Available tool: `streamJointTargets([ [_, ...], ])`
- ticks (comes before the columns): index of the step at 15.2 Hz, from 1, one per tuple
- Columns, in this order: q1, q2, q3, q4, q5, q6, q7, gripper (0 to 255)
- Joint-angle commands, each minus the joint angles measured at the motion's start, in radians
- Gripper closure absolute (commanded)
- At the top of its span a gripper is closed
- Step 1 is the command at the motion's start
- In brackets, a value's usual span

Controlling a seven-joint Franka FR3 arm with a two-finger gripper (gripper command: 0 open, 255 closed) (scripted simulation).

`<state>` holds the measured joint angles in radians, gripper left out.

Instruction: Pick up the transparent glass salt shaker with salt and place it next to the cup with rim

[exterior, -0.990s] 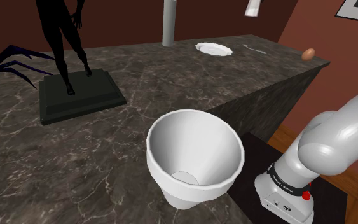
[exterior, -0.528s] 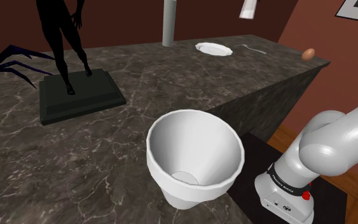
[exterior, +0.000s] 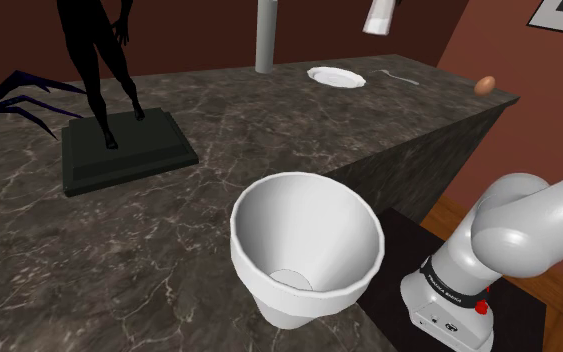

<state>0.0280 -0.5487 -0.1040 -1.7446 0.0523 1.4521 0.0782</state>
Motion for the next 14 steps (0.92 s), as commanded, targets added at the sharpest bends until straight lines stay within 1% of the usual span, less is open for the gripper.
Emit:
streamJointTargets([
  [1, 0.006, -0.029, 0.043, -0.021, 0.008, -0.005, 0.051, 255],
  [7, 0.027, -0.072, 0.170, -0.052, 0.045, -0.006, 0.196, 255],
  [14, 0.049, -0.074, 0.322, -0.036, 0.091, -0.006, 0.367, 255],
])
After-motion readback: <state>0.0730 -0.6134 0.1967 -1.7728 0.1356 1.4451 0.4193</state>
